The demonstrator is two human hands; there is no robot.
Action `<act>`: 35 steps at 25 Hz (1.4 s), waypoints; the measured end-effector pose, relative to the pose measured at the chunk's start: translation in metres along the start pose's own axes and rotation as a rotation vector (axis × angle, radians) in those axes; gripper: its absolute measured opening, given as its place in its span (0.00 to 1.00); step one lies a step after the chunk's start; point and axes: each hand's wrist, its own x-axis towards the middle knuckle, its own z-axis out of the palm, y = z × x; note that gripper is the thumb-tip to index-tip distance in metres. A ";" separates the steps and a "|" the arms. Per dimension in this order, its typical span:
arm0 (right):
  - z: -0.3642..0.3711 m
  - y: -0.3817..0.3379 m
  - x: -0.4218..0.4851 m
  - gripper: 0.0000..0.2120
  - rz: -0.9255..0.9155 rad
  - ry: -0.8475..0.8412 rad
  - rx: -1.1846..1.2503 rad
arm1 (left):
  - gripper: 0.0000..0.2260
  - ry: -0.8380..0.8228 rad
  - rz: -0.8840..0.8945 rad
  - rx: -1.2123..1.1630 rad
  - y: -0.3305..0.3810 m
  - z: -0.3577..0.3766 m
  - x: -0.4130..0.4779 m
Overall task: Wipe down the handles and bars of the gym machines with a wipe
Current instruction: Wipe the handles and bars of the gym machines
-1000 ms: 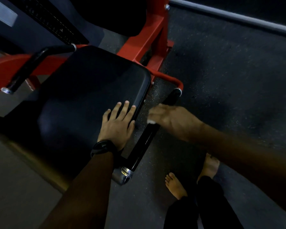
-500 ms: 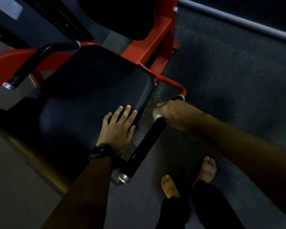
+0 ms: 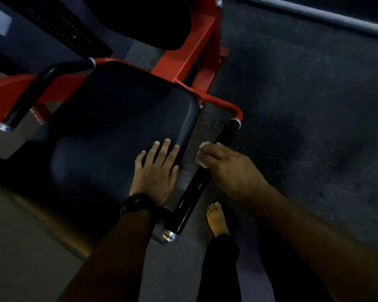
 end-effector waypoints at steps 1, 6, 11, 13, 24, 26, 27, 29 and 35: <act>0.004 0.001 -0.004 0.23 0.125 0.073 0.054 | 0.24 -0.008 0.000 -0.004 0.000 -0.001 -0.001; 0.049 -0.040 -0.022 0.33 0.499 0.366 0.176 | 0.28 -0.031 0.103 -0.070 -0.010 -0.007 0.011; 0.055 -0.061 0.001 0.20 0.795 0.847 0.570 | 0.30 -0.077 0.188 -0.085 -0.014 -0.006 0.040; 0.062 -0.076 0.007 0.19 0.843 0.884 0.600 | 0.30 -0.046 0.181 -0.098 -0.015 -0.005 0.043; 0.062 -0.091 0.008 0.13 1.118 0.936 1.400 | 0.29 -0.027 0.186 -0.110 -0.015 -0.003 0.043; 0.061 -0.107 0.000 0.12 1.114 0.867 1.544 | 0.29 -0.024 0.183 -0.119 -0.013 -0.004 0.042; 0.062 -0.113 -0.002 0.13 1.106 0.837 1.591 | 0.29 -0.027 0.182 -0.121 -0.014 -0.003 0.043; 0.059 -0.101 0.000 0.13 1.103 0.874 1.622 | 0.29 -0.031 0.180 -0.109 -0.015 -0.001 0.044; 0.061 -0.112 -0.003 0.12 1.110 0.915 1.521 | 0.28 -0.009 0.185 -0.100 -0.015 -0.002 0.044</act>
